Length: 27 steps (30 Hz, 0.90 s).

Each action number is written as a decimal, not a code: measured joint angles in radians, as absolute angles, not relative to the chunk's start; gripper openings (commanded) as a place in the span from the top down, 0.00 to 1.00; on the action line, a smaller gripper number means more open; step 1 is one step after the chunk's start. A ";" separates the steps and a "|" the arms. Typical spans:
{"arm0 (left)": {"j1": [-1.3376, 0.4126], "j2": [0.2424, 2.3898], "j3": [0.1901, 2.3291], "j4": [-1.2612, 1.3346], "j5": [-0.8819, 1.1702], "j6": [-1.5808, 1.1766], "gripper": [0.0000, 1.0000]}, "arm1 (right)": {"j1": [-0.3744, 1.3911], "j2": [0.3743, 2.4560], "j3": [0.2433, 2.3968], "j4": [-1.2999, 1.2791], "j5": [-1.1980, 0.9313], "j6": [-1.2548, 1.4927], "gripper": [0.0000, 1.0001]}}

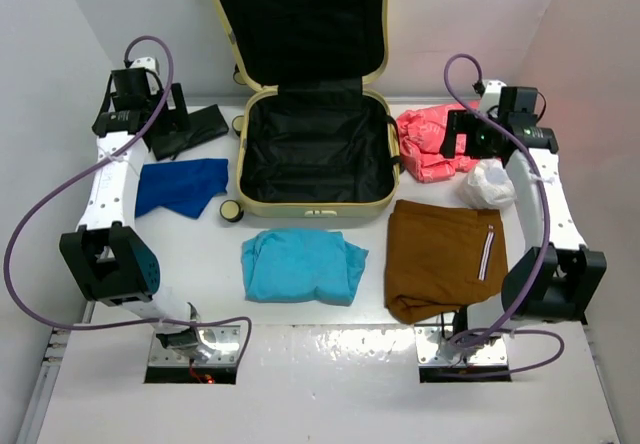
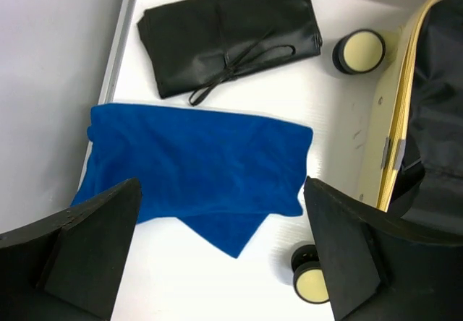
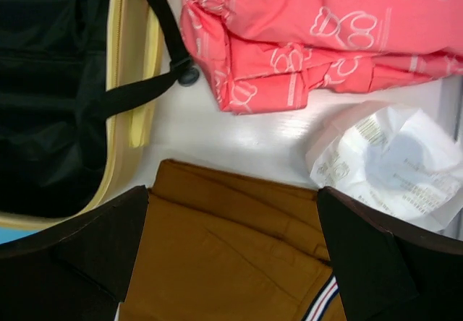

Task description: Pack the luggage

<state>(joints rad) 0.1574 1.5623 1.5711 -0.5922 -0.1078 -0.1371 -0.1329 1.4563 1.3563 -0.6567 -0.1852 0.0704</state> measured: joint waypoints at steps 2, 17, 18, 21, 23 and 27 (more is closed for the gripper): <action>0.157 1.568 1.571 -0.593 -0.095 -0.118 0.00 | -0.115 1.491 1.383 -0.647 -0.156 0.059 0.00; 0.182 1.634 1.585 -0.625 -0.047 -0.067 0.00 | 0.054 1.973 1.684 -0.588 0.043 -0.009 0.00; 0.185 1.641 1.593 -0.628 -0.047 -0.067 0.00 | 0.057 2.005 1.707 -0.588 0.047 -0.012 0.00; 0.192 1.663 1.610 -0.636 -0.041 -0.060 0.00 | 0.063 2.085 1.755 -0.583 0.053 -0.023 0.00; 0.196 1.677 1.625 -0.643 -0.036 -0.060 0.00 | 0.063 2.133 1.780 -0.576 0.059 -0.033 0.00; 0.202 1.705 1.653 -0.649 -0.031 -0.059 0.00 | 0.063 2.215 1.818 -0.569 0.080 -0.058 0.00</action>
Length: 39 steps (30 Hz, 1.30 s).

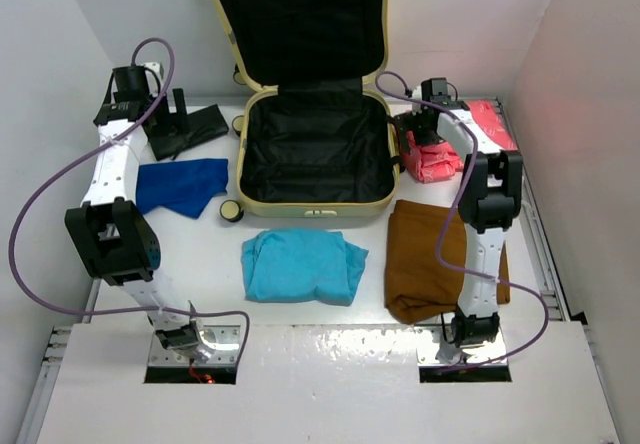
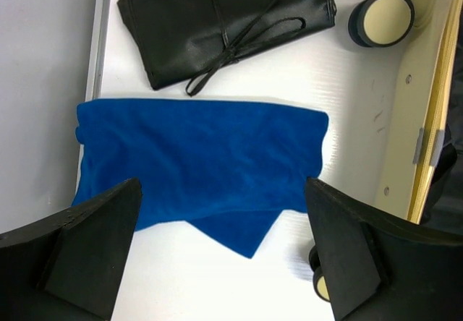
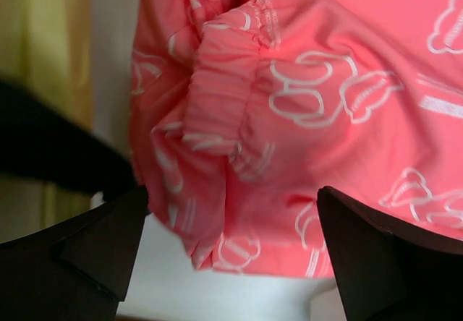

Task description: Pack the luggage

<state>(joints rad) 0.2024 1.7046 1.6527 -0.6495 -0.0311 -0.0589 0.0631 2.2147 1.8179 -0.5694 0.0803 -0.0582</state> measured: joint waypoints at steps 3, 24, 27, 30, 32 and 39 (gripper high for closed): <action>0.205 1.724 1.662 -0.649 -0.030 -0.057 0.00 | 0.063 2.286 1.864 -0.576 0.097 -0.078 0.00; 0.207 1.773 1.691 -0.664 -0.019 -0.057 0.00 | -0.092 2.242 1.926 -0.696 -0.033 0.001 1.00; 0.207 1.781 1.691 -0.664 -0.011 -0.057 0.00 | -0.147 2.125 1.934 -0.709 -0.110 0.037 1.00; 0.207 1.787 1.691 -0.664 -0.004 -0.057 0.00 | -0.166 1.998 1.935 -0.696 -0.170 0.075 1.00; 0.208 1.790 1.691 -0.664 0.003 -0.058 0.00 | -0.140 1.935 1.932 -0.680 -0.198 0.099 1.00; 0.220 1.803 1.694 -0.665 0.021 -0.065 0.00 | 0.128 1.933 1.930 -0.591 -0.267 0.221 1.00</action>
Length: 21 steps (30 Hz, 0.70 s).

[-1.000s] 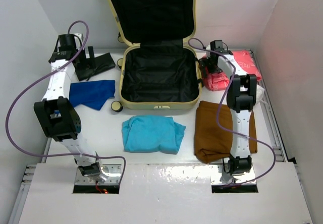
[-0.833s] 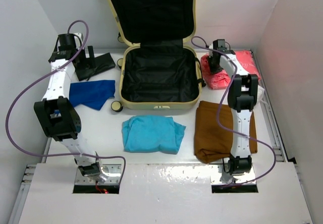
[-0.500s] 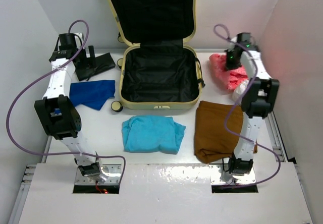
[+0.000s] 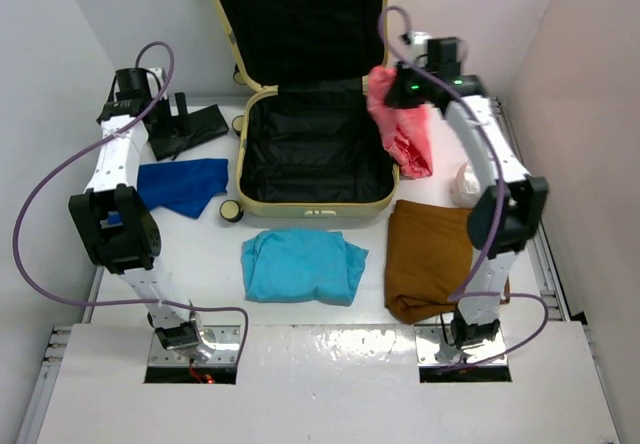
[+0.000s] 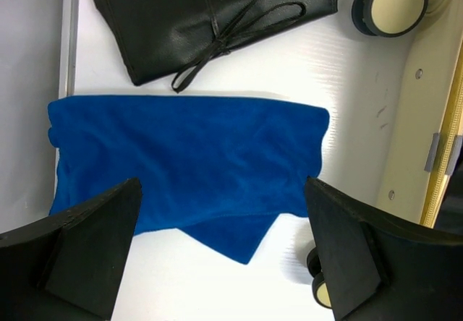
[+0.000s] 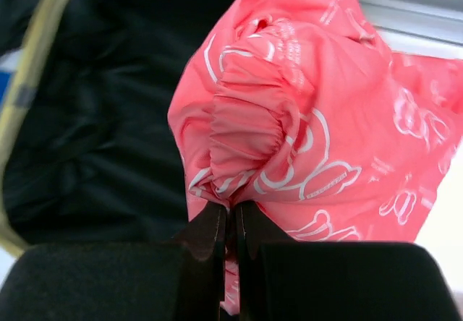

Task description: Pack the luggage

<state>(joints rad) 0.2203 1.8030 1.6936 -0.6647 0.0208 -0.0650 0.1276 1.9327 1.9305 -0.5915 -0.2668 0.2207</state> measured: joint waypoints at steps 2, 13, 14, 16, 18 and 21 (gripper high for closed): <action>0.227 1.803 1.693 -0.664 0.024 -0.068 0.00 | 0.196 2.003 1.965 -0.574 -0.273 0.257 1.00; 0.325 1.799 1.595 -0.651 0.080 -0.095 0.00 | 0.460 2.374 2.151 -0.434 -0.181 0.322 1.00; 0.334 1.799 1.585 -0.649 0.087 -0.099 0.00 | 0.483 2.384 2.151 -0.414 -0.176 0.323 1.00; 0.355 1.799 1.569 -0.644 0.103 -0.107 0.00 | 0.525 2.399 2.151 -0.361 -0.169 0.335 1.00; 0.369 1.799 1.562 -0.640 0.117 -0.113 0.00 | 0.561 2.420 2.166 -0.311 -0.164 0.353 1.00; 0.388 1.799 1.558 -0.631 0.146 -0.117 0.00 | 0.605 2.466 2.196 -0.228 -0.159 0.381 1.00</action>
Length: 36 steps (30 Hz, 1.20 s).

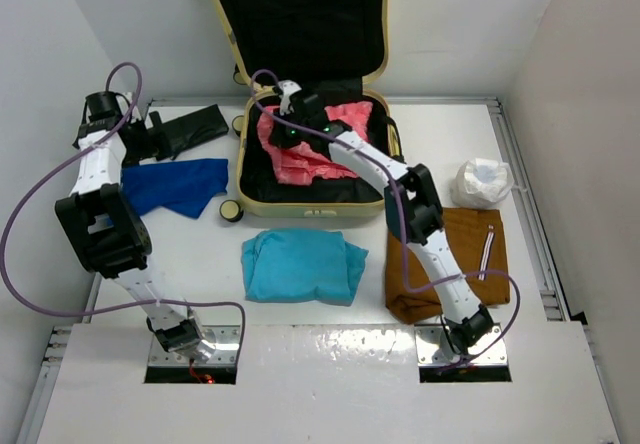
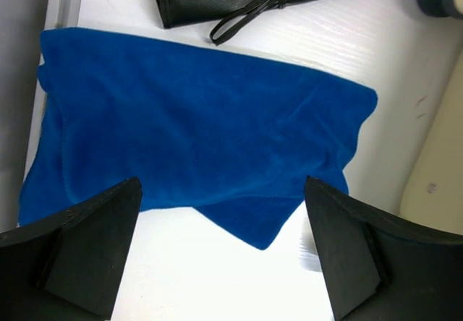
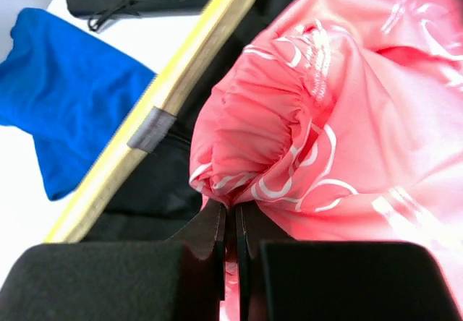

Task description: Pack the luggage

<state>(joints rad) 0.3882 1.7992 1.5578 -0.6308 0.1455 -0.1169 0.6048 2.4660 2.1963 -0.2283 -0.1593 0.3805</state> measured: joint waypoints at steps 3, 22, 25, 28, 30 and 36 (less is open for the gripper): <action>0.402 1.799 1.555 -0.619 0.180 -0.121 0.00 | 0.636 2.504 2.199 -0.160 -0.149 0.402 1.00; 0.403 1.789 1.537 -0.566 0.273 -0.106 0.00 | 0.512 2.275 1.986 -0.105 -0.100 0.479 0.27; 0.381 1.726 1.461 -0.522 0.274 -0.083 0.00 | 0.359 2.075 1.913 -0.174 -0.167 0.562 0.32; 0.343 1.641 1.391 -0.482 0.281 -0.057 0.00 | 0.176 1.868 1.805 -0.217 -0.221 0.575 0.41; 0.318 1.588 1.355 -0.450 0.282 -0.041 0.00 | 0.068 1.750 1.702 -0.265 -0.229 0.536 0.43; 0.276 1.541 1.341 -0.394 0.273 -0.012 0.00 | -0.056 1.720 1.529 -0.465 -0.278 0.438 0.58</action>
